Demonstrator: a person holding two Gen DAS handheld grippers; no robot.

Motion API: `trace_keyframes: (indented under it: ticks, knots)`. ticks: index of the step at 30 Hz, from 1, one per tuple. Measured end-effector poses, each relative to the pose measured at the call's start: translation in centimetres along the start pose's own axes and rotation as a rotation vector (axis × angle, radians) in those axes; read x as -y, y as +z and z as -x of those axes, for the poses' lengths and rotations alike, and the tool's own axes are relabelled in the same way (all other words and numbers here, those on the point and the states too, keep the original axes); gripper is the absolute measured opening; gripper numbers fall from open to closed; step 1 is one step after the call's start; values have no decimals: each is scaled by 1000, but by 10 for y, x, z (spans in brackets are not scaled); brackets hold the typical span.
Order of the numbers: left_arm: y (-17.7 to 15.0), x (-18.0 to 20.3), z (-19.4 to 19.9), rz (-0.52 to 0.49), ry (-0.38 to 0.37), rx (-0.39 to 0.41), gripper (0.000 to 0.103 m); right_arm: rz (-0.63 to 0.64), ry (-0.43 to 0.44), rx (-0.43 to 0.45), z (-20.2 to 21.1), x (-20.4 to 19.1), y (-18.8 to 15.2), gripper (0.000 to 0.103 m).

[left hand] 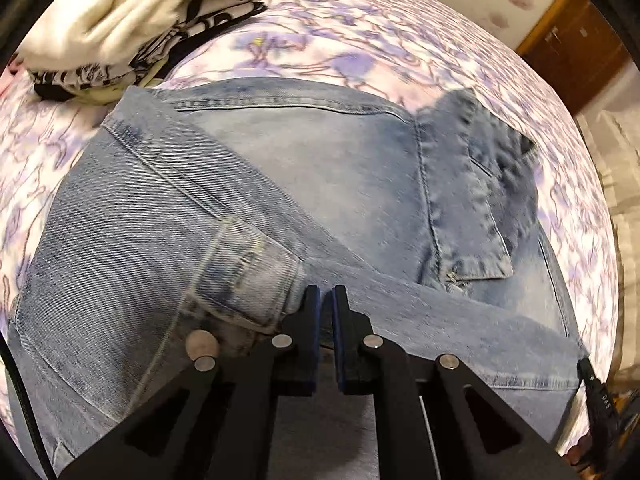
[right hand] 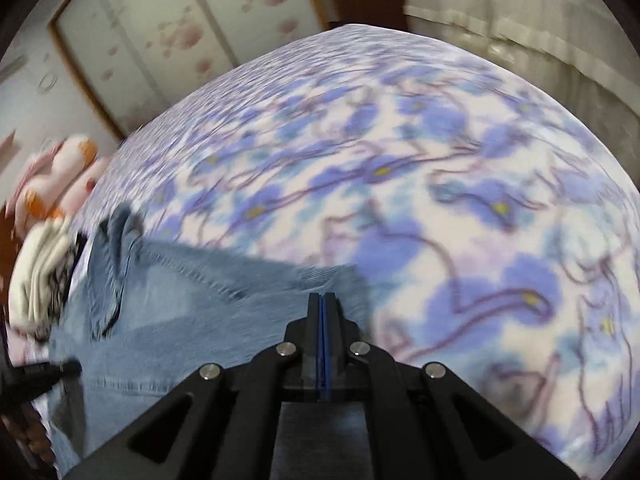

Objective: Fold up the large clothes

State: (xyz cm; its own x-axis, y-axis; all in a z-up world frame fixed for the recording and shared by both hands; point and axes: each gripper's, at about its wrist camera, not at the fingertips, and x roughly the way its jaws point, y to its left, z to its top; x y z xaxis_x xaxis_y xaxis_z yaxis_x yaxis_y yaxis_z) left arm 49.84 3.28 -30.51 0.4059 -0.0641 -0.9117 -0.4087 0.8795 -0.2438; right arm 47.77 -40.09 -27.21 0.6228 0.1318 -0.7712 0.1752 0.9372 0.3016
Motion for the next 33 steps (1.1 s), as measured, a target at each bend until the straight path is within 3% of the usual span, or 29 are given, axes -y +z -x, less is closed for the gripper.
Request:
trace_keyframes:
  ticks: [7,13,20,27,30,33]
  knots:
    - [0,4,-10,-88,79,21,6,-41,-26,-24,-20,7,-4,0]
    - [6,-4,-18,-59,33,11,5,-136,34,-51,-35,23,-6,0]
    - [17,6,-27,-151,69,11,3,-100,-10,-67,-37,16,-5,0]
    - [30,-7,-37,-73,-8,-1,2,-94,-53,-74,-40,11,-5,0]
    - [33,-6,-29,-95,-6,7,2,-71,-87,-44,-31,4,-4,0]
    - [33,2,-4,-152,13,33,2,29,-155,-13,-14,-17,-5,0]
